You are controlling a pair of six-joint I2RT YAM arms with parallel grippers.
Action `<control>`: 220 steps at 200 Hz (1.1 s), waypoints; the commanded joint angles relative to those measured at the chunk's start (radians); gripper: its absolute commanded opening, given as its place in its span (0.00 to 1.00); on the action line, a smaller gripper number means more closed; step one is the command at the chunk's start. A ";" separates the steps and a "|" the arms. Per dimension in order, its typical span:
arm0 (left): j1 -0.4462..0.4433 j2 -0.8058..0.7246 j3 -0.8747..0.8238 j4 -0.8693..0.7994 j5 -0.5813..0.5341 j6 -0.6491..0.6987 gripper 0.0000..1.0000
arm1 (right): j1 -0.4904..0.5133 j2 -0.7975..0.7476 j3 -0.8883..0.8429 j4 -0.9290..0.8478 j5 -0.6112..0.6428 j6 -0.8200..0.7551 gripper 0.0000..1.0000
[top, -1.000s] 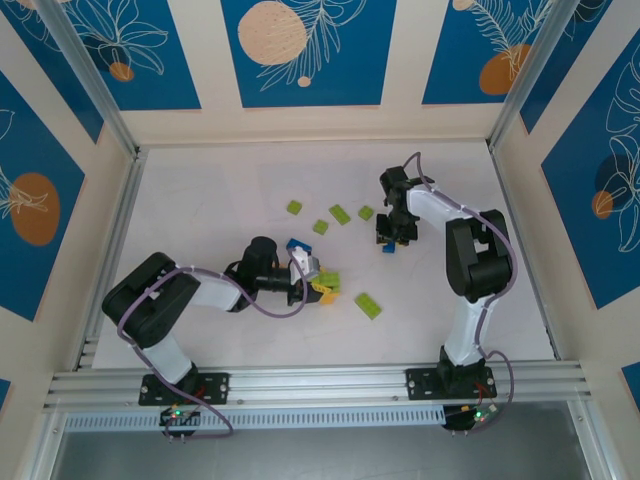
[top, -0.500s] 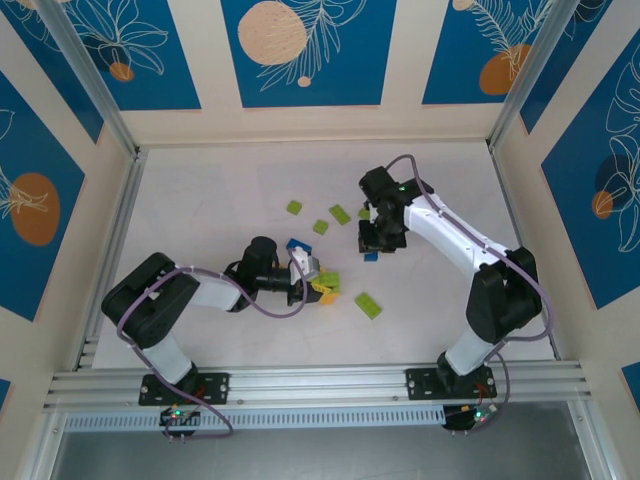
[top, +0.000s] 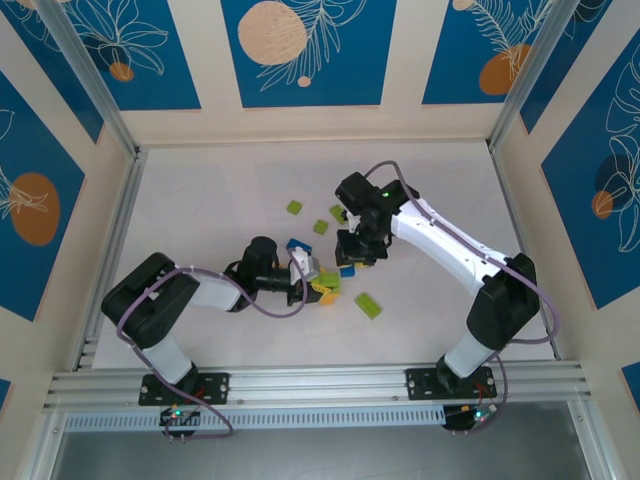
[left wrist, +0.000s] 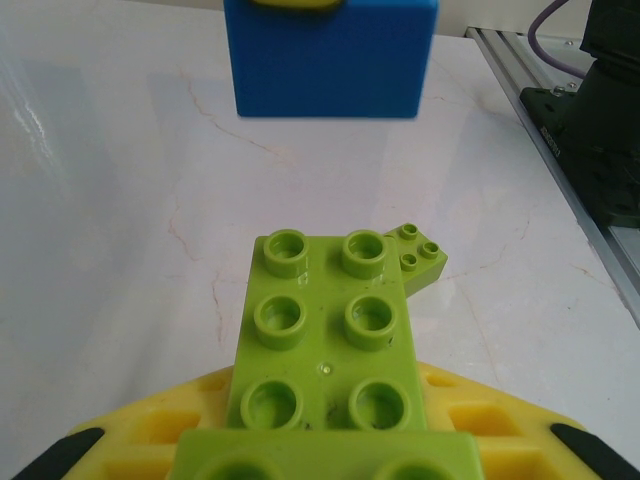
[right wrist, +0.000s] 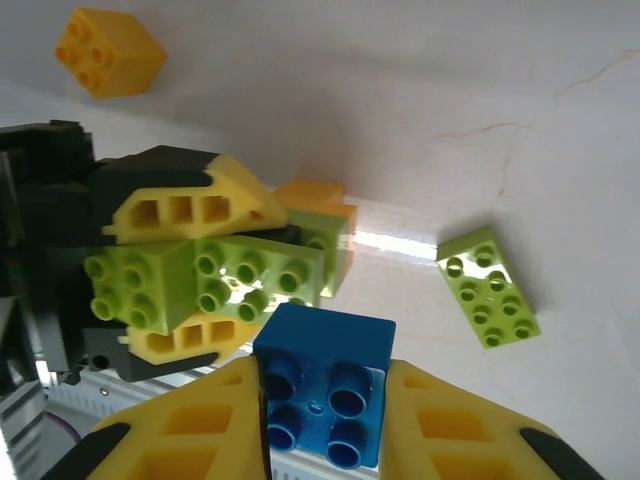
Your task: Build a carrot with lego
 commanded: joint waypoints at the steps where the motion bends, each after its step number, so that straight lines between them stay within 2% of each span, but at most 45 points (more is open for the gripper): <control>1: -0.002 -0.012 0.011 -0.048 0.030 0.032 0.35 | 0.019 0.034 0.036 -0.020 -0.040 0.030 0.28; 45: -0.004 -0.015 0.006 -0.054 0.016 0.044 0.35 | 0.029 0.094 0.063 -0.027 -0.018 0.026 0.28; 107: -0.007 -0.017 -0.001 -0.054 0.006 0.054 0.34 | 0.030 0.102 0.048 -0.032 0.012 0.028 0.27; 220: -0.008 -0.012 0.003 -0.058 -0.004 0.054 0.34 | 0.030 0.095 -0.040 0.027 -0.020 0.045 0.28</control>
